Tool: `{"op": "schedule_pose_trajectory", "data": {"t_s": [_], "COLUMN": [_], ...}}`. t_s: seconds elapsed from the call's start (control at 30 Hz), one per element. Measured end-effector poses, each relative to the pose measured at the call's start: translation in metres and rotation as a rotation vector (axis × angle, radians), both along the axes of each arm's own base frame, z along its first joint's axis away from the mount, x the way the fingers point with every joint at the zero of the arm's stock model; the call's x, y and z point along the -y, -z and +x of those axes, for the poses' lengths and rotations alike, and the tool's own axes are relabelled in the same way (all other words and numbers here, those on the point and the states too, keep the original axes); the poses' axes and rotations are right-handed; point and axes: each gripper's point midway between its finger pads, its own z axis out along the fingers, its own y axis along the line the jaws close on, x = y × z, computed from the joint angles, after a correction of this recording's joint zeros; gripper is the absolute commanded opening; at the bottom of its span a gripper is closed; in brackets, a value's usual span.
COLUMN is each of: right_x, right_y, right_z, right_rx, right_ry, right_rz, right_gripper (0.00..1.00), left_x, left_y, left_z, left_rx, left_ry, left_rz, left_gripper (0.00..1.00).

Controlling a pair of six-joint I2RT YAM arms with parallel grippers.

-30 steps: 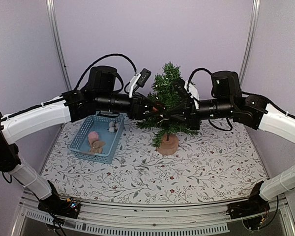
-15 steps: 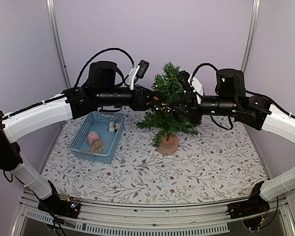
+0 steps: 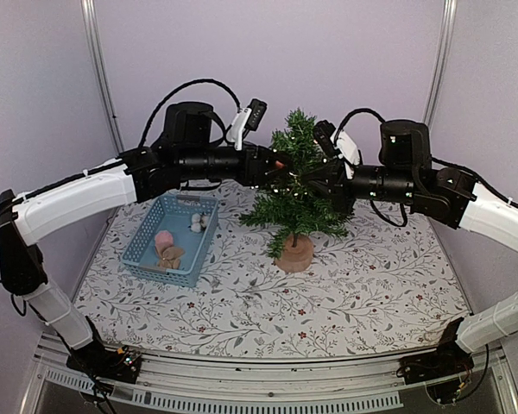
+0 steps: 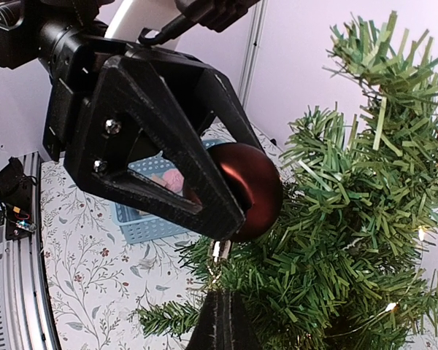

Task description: Decorate the small christmas tree

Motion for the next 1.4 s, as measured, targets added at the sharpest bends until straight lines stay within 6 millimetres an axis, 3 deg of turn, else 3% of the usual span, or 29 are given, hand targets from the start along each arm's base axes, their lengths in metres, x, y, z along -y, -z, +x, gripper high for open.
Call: {"op": "schedule_pose_trajectory", "data": {"t_s": [0.8, 0.97, 1.4], "right_x": [0.004, 0.003, 0.005], "right_y": [0.010, 0.012, 0.006], "right_z": [0.016, 0.017, 0.014], "right_rx": [0.006, 0.007, 0.019], "right_ry": [0.079, 0.079, 0.075], "right_rz": [-0.036, -0.044, -0.038], "right_gripper": [0.00, 0.18, 0.29], "left_x": [0.002, 0.003, 0.003], "left_y": [0.020, 0.025, 0.024], "left_z": [0.010, 0.012, 0.012], "left_rx": [0.016, 0.021, 0.026], "left_ry": [-0.041, -0.047, -0.051], "left_rz": [0.072, 0.086, 0.088], "left_gripper": [0.02, 0.02, 0.02]}}
